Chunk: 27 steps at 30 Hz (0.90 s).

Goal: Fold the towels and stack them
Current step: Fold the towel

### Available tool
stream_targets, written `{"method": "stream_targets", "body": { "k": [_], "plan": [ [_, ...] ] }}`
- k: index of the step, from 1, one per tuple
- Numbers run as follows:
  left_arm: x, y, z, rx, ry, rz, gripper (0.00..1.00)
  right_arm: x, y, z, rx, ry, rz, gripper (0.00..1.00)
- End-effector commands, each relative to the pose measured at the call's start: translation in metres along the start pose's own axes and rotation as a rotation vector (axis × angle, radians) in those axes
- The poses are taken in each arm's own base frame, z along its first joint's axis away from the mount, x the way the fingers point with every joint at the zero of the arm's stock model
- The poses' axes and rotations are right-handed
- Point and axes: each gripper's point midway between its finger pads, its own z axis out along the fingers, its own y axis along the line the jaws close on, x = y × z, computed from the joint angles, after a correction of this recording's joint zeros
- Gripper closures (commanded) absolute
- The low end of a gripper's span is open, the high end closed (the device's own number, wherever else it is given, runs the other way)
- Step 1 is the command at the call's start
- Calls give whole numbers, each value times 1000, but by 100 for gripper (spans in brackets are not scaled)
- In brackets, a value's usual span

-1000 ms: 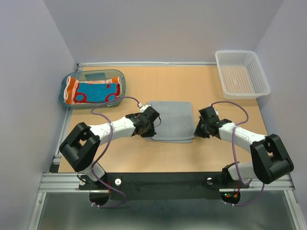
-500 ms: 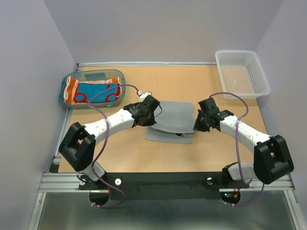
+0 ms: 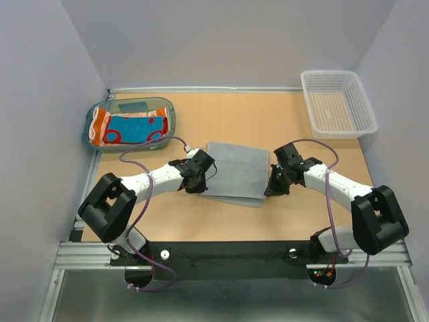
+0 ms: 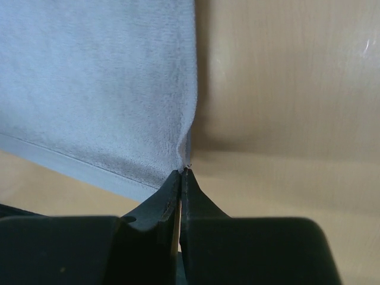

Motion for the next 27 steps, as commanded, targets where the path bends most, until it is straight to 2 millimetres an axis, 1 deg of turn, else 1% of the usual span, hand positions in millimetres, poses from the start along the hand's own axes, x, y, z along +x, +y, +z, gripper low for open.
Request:
{"method": "stream_targets", "body": {
  "k": [1,4,6,7,9,10,11,12,13,14,15,16,17,18,19,21,22,24,26,27],
  "plan": [
    [8,13,14,-41,9,3,100,22,-18,13,48,65,5,96],
    [7,7,15,-17,13,1,100,24,-16,17,40,65,4,96],
    [2,3,11,-6,5,1,100,17,-15,16,44,39,-10,97],
    [-9,-5,5,17,-20,-2,100,8,-10,12,35,12,-23,98],
    [-20,-11,-4,26,-36,3,100,-4,-4,7,34,-25,-32,99],
    [-38,-22,-14,46,-76,0,100,-11,-2,4,36,-49,-38,99],
    [-47,-24,-18,48,-92,12,100,-22,8,-4,21,-74,-42,99],
    [-54,-24,-22,38,-101,18,100,-28,11,-7,23,-88,-46,99],
    [-71,-32,-30,53,-129,13,100,-32,15,-11,18,-97,-50,99],
    [-79,-33,-34,53,-137,14,100,-40,23,-19,6,-115,-51,99],
    [-86,-26,-35,33,-133,21,100,-44,26,-24,0,-126,-52,99],
    [-102,-30,-45,43,-163,11,100,-47,30,-29,-9,-135,-53,99],
    [-109,-27,-49,37,-172,7,100,-47,31,-33,-10,-129,-56,99],
    [-114,-20,-52,15,-180,10,100,-49,38,-40,-35,-133,-59,99],
    [-119,-18,-60,20,-199,6,100,-48,41,-43,-48,-126,-57,99],
    [-114,-14,-61,19,-192,11,100,-39,43,-46,-73,-99,-55,99],
    [-111,-13,-63,32,-188,12,100,-29,44,-44,-93,-61,-49,99],
    [-81,-1,-44,18,-120,21,100,-10,40,-35,-87,1,-49,99],
    [-64,5,-33,15,-87,20,100,7,38,-25,-72,46,-70,99],
    [-61,3,-27,29,-88,14,100,14,35,-18,-53,73,-72,99]
  ]
}}
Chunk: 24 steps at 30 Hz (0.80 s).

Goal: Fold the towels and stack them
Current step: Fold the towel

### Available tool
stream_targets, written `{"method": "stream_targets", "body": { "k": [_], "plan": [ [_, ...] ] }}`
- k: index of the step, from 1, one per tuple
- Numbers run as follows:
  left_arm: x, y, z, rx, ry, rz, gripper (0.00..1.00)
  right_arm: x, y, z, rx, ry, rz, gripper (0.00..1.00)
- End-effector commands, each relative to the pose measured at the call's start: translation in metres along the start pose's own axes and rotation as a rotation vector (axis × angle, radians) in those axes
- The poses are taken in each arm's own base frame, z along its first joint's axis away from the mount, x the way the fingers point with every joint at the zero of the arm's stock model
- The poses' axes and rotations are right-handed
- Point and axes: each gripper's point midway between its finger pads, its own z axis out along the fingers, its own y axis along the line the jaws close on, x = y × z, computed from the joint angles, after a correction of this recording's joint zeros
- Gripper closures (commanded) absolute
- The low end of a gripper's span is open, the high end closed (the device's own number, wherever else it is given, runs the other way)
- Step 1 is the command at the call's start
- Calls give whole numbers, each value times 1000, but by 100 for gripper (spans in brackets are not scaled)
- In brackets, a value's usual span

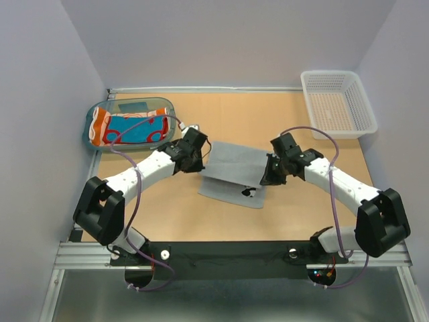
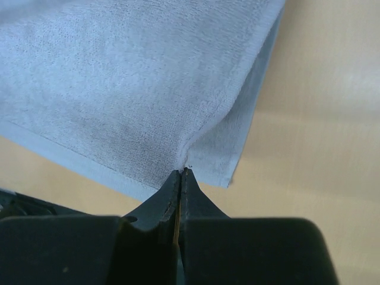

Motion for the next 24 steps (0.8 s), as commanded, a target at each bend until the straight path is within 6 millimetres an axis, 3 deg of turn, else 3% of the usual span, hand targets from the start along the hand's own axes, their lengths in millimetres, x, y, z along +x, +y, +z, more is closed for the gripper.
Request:
{"method": "stream_targets", "body": {
  "k": [1,4,7,12,24],
  "plan": [
    [45,18,12,-14,100,33,100,46,-11,15,44,148,-5,99],
    [78,29,29,-23,167,34,100,60,-20,30,70,178,-2,99],
    [94,31,38,-20,205,37,100,65,-35,39,121,177,-7,99],
    [102,24,41,0,208,28,100,71,-49,43,171,182,-6,99],
    [99,26,42,-25,202,25,100,71,-40,36,123,176,-3,98]
  ]
}}
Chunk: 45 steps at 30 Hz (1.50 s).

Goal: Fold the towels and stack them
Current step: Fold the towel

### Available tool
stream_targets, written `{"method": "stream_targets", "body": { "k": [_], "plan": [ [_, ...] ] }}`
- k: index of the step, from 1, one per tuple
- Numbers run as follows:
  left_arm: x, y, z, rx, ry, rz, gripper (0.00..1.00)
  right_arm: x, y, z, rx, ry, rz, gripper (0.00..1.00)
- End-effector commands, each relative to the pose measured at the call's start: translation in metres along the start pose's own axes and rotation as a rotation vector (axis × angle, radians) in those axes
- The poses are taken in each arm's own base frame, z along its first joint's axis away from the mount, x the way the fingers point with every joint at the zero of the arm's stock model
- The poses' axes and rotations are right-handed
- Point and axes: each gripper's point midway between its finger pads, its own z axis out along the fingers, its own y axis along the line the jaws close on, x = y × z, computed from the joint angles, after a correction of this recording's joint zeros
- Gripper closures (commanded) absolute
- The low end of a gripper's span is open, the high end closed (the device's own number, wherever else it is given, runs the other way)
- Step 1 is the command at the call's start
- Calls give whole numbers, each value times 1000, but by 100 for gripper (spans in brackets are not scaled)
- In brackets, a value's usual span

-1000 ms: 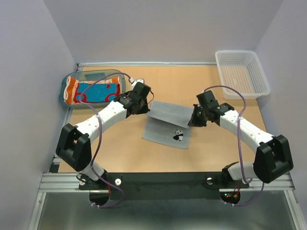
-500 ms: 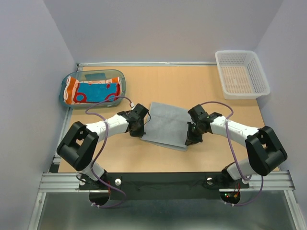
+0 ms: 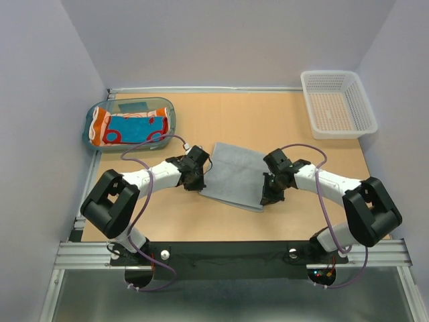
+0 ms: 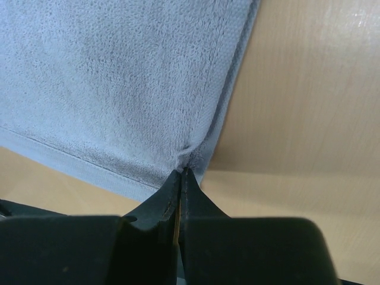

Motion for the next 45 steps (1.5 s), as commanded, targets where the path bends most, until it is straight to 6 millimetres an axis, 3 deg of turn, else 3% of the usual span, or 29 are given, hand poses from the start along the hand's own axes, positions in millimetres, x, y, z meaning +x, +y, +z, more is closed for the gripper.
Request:
{"method": "stream_targets", "body": {
  "k": [1,7,13,17,20,23,27,28,30,35,37,38,41,42,43,45],
  "plan": [
    [-8,1,-6,-21,-31,-4,100,-6,4,-11,-21,-47,-4,98],
    [-28,-6,-21,-9,-87,-5,100,-12,4,-25,-21,-95,-3,98],
    [-5,-2,-3,-25,-26,9,100,12,-14,-9,18,-21,15,95],
    [10,6,9,-41,-1,-8,100,17,-22,-3,39,-15,7,94],
    [12,5,14,-45,6,-3,100,24,-22,2,28,20,2,88],
    [8,5,10,-49,-7,3,93,19,-18,-3,12,-10,-17,79],
    [-9,4,-6,-58,-64,4,70,-14,-5,-32,-7,-171,-56,59],
    [-16,3,-13,-58,-87,4,68,-33,0,-47,-2,-246,-82,51],
    [-22,1,-19,-55,-107,8,64,-51,8,-60,-1,-310,-123,49],
    [-28,-6,-25,-28,-114,4,60,-111,49,-99,-19,-457,-321,50],
    [-29,-10,-32,-9,-122,-5,57,-125,59,-92,-13,-453,-392,52],
    [-30,-10,-35,-3,-129,-9,57,-138,73,-101,-42,-484,-410,53],
    [-37,-11,-48,15,-171,-22,56,-153,105,-87,-135,-473,-487,59],
    [-38,-12,-50,21,-177,-25,56,-166,122,-95,-175,-515,-502,60],
    [-38,-14,-51,35,-179,-26,57,-172,127,-81,-177,-493,-523,62],
    [-39,-20,-50,61,-181,-26,62,-185,154,-86,-261,-524,-563,64]
  ]
}}
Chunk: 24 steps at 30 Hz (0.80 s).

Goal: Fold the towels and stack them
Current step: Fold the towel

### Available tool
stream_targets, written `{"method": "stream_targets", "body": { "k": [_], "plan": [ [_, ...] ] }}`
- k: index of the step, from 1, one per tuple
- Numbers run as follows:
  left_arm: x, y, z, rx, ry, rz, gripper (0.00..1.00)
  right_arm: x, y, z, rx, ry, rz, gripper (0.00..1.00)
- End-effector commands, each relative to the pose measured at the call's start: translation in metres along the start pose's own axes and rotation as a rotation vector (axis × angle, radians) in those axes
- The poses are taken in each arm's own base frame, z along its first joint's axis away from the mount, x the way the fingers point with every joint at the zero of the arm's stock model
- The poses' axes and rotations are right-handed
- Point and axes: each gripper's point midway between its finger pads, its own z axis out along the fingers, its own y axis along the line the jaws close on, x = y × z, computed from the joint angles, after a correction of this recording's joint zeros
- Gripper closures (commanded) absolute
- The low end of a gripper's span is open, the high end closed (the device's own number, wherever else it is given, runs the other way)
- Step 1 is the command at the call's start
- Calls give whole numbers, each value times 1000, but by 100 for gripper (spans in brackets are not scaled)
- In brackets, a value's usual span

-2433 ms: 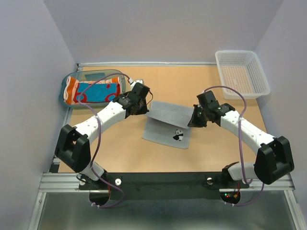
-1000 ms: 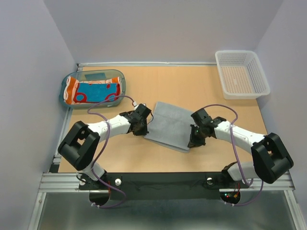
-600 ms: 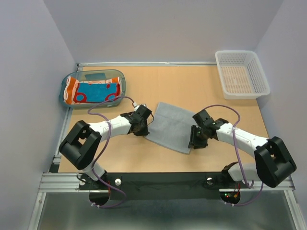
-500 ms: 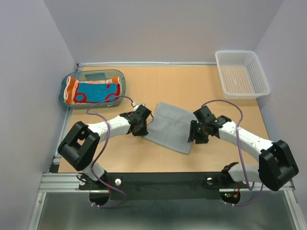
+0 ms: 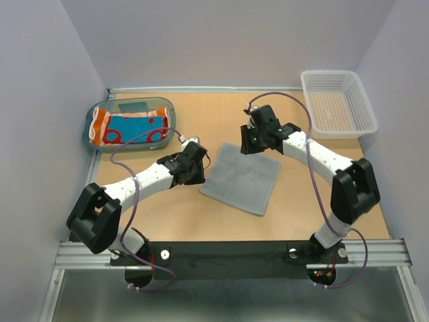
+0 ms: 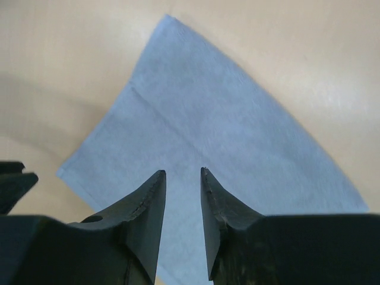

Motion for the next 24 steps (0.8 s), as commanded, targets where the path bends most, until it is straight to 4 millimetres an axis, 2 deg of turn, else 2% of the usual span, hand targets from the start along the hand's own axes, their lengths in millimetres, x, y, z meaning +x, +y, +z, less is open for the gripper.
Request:
{"method": "stream_targets", "body": {
  "k": [1,2,3,4,5,7,8,11,12,14,17,19,23,24],
  "plan": [
    [-11,-17,-11,68,-39,-8,64,-53,36,18,-162,-123,-110,65],
    [-9,-19,-7,75,-29,-6,66,-50,43,30,-203,-101,-129,65],
    [-8,-25,-5,96,-24,-1,72,-60,49,36,-228,-121,-134,66],
    [-4,-26,1,92,-9,7,74,-61,53,41,-248,-119,-136,66],
    [-2,-28,3,97,-2,15,76,-57,59,55,-282,-98,-138,67],
    [1,-32,10,102,7,26,77,-58,65,63,-310,-93,-141,67],
    [10,-31,16,96,34,39,78,-55,67,72,-330,-79,-139,67],
    [23,-30,27,89,70,54,81,-52,71,84,-357,-64,-150,67],
    [25,-29,29,87,78,55,81,-45,69,94,-357,-42,-152,67],
    [35,-25,35,73,106,61,82,-40,68,101,-364,-24,-167,67],
    [46,-20,41,58,136,55,83,-29,55,121,-339,12,-154,67],
    [56,-14,45,43,162,49,83,-27,36,133,-305,25,-127,67],
    [78,2,51,-1,223,42,86,-41,3,139,-261,-4,-90,67],
    [84,5,52,-6,237,38,86,-50,-11,139,-245,-22,-73,67]
  ]
}}
